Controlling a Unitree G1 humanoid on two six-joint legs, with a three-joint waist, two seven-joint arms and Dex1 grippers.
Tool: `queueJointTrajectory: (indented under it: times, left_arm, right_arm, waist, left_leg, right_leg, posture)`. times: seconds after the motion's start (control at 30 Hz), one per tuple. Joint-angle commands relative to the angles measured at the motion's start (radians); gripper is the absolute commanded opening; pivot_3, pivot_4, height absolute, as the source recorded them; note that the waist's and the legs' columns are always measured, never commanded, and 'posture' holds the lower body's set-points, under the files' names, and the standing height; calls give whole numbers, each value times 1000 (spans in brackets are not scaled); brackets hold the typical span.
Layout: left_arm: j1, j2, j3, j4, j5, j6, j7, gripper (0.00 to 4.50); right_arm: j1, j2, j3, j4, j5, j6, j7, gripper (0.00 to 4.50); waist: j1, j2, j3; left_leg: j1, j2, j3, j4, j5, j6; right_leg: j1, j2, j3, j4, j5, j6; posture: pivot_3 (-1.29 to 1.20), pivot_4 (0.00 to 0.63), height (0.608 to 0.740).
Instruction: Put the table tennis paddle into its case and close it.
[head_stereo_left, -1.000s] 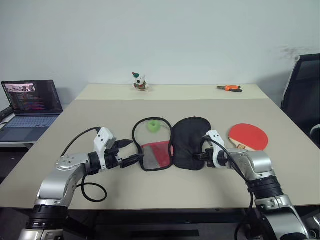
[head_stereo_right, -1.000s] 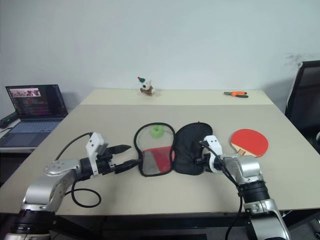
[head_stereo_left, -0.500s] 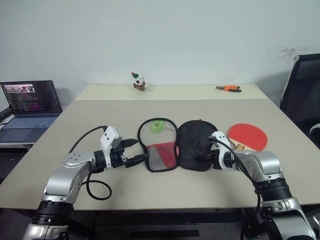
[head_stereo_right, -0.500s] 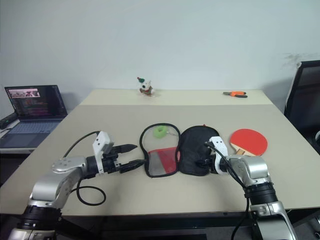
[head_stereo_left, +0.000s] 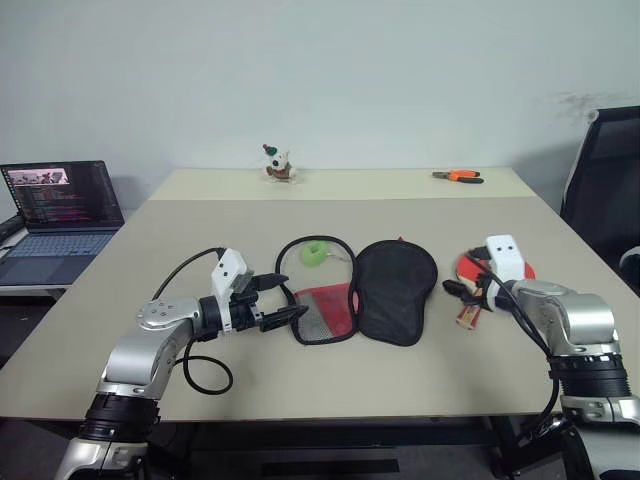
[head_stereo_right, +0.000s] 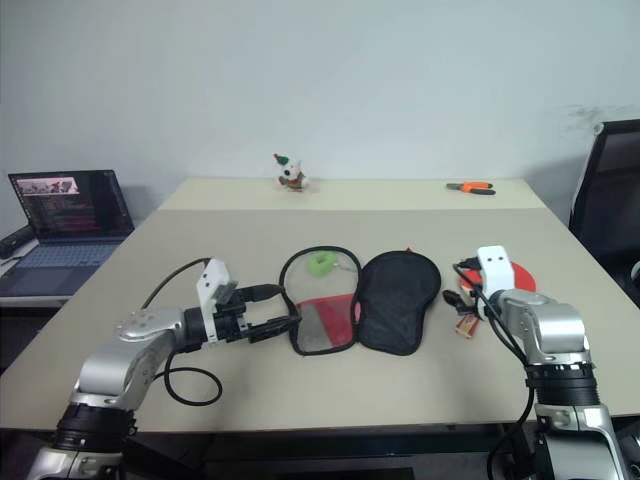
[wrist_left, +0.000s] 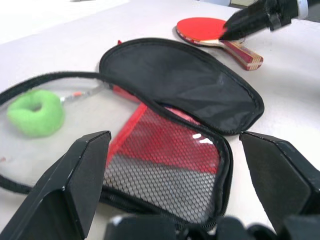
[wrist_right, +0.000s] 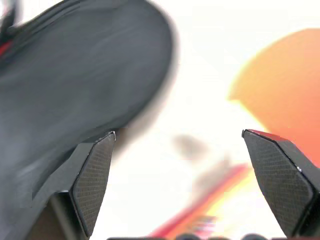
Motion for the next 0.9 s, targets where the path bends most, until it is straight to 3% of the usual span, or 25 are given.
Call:
queueJointTrajectory:
  times: [0.03,0.3,0.9]
  left_arm:
    - [-46,-9,-14,19,12,-37,-20,4500]
    - [-86,-21,-31,65,29,-65,-33,4500]
    - [-84,-22,-17,57,35,-65,-12,4500]
  right_arm:
    - [42,130,-64,-118,-53,43,-192,4481]
    - [68,315,-78,-183,-126,52,-380,4481]
    - [27,341,-125,-41,-175,-38,-471,4481]
  waist:
    - [0,0,0]
    - [0,0,0]
    - [0,0,0]
  left_leg:
    - [0,1,0,0,0,0]
    - [0,3,2,0,0,0]
    - [0,3,3,0,0,0]
  right_leg:
    - [0,0,0,0,0,0]
    - [-1,2,1,1,0,0]
    - [-1,5,2,1,0,0]
  posture:
    - [0,150,740]
    - [0,150,740]
    - [0,150,740]
